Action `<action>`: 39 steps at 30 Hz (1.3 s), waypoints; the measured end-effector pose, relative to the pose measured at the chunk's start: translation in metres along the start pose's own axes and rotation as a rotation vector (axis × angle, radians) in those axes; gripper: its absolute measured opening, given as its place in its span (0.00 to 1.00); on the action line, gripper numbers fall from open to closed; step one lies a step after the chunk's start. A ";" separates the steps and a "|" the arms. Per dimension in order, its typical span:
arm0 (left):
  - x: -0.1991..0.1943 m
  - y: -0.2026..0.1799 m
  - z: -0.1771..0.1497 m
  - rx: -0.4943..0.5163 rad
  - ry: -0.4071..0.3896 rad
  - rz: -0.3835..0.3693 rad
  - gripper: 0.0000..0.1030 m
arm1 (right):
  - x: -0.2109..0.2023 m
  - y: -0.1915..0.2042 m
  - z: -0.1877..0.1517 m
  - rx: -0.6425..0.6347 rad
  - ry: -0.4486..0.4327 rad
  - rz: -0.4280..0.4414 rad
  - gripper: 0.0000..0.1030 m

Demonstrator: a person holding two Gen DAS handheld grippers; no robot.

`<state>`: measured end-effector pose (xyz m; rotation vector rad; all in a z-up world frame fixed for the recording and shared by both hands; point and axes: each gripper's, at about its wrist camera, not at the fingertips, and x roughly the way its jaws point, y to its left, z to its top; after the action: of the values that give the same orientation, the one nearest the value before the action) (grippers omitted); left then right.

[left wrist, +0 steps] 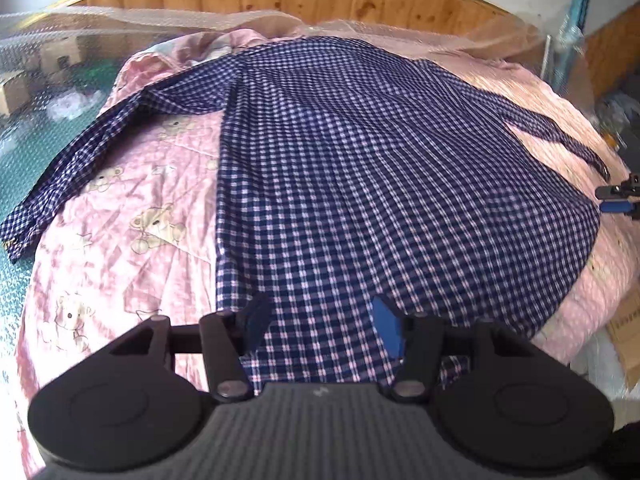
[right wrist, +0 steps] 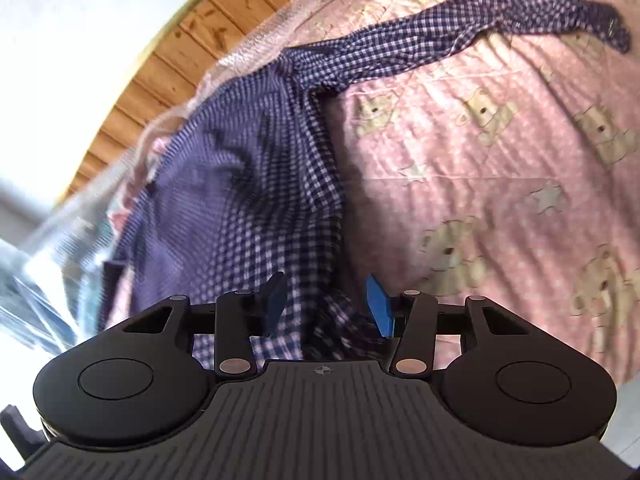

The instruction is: Fold clothes

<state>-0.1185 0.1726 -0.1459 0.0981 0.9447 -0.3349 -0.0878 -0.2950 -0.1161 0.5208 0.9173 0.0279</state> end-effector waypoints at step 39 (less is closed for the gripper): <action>0.076 0.008 0.050 -0.094 0.027 -0.006 0.40 | 0.044 0.089 -0.019 -0.831 -0.066 -0.218 0.58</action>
<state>-0.0360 0.1511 -0.1790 0.0136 0.9866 -0.2948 -0.0579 -0.1988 -0.1195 -0.3471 0.8086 0.1845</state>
